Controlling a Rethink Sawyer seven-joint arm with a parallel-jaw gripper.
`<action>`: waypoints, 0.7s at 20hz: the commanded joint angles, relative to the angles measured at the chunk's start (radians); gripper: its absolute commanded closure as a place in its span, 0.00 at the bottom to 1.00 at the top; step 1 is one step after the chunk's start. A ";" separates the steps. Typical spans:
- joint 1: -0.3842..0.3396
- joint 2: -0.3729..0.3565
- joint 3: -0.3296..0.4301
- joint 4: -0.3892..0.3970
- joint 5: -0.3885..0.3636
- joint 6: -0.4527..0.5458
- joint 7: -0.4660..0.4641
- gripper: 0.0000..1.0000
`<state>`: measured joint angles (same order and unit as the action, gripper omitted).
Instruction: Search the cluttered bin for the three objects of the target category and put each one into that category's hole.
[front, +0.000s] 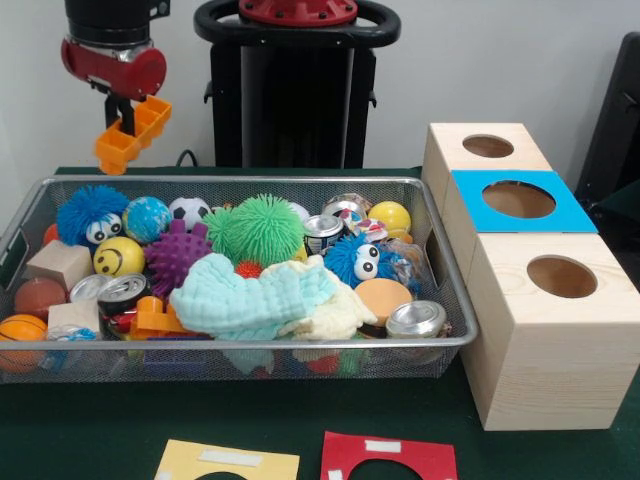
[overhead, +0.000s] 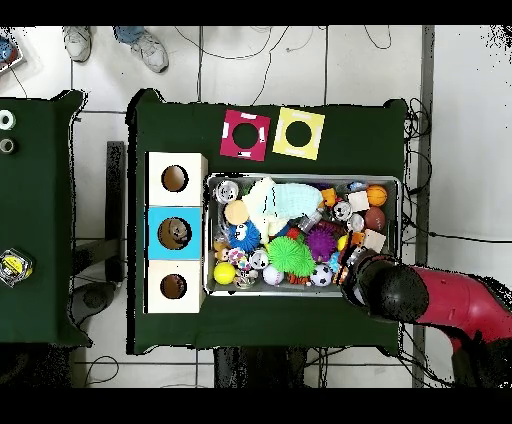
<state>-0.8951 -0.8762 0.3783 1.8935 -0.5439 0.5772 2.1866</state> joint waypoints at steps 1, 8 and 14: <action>-0.043 0.115 0.107 0.021 -0.127 -0.086 -0.246 1.00; -0.076 0.157 0.146 -0.020 -0.185 -0.091 -0.259 1.00; -0.116 0.202 0.195 -0.067 -0.214 -0.068 -0.293 1.00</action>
<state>-0.9824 -0.7344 0.4701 1.8889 -0.6789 0.5301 2.1860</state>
